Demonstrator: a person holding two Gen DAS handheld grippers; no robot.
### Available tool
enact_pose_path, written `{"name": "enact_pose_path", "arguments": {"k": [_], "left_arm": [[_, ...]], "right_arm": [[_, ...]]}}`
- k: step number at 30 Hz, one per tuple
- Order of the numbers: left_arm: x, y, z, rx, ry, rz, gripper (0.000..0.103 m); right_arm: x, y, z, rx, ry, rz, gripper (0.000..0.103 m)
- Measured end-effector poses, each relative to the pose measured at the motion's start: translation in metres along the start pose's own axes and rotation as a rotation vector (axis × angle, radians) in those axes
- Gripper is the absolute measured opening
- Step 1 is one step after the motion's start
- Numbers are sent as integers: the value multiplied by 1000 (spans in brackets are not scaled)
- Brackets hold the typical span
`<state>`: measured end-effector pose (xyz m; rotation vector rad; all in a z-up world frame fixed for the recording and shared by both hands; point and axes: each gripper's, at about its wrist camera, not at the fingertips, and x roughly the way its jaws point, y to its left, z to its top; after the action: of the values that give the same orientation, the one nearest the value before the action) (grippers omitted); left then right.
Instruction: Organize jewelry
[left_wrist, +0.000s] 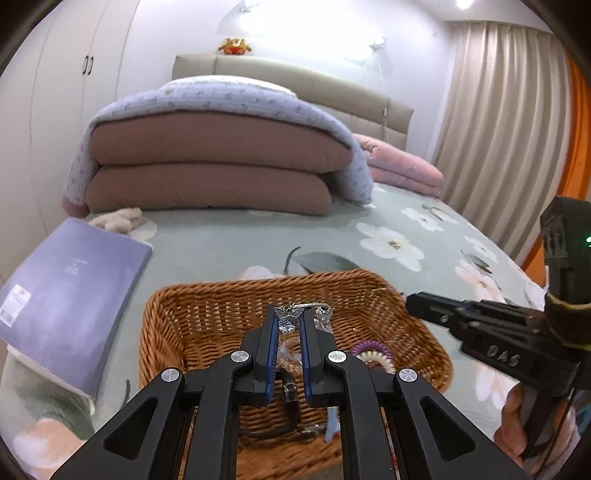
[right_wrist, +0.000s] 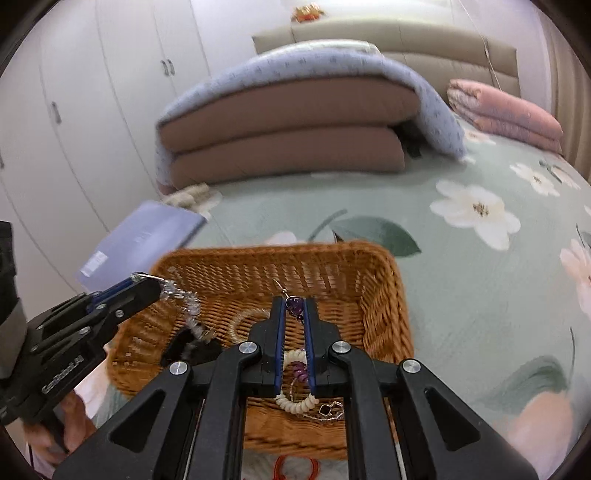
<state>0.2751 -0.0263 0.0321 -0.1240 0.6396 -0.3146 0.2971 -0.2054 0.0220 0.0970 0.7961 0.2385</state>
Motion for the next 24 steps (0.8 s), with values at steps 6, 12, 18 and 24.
{"name": "enact_pose_path", "arguments": {"k": [6,12,18,24], "left_arm": [[20,11,-12,-53,55,-8,13],[5,19,-13,-89,35,-31,57],[-20,20,-17,-84,26,-58,57],[-55,14,-34,-50,-3,-105,57]], "right_arm": [[8,-6,-11,21,43,57,16],[-11,-12,-14,24,16,93,36],[-47,-12,-38,2,5,154,36],[-79,-11,-84,-47,16,194,36]]}}
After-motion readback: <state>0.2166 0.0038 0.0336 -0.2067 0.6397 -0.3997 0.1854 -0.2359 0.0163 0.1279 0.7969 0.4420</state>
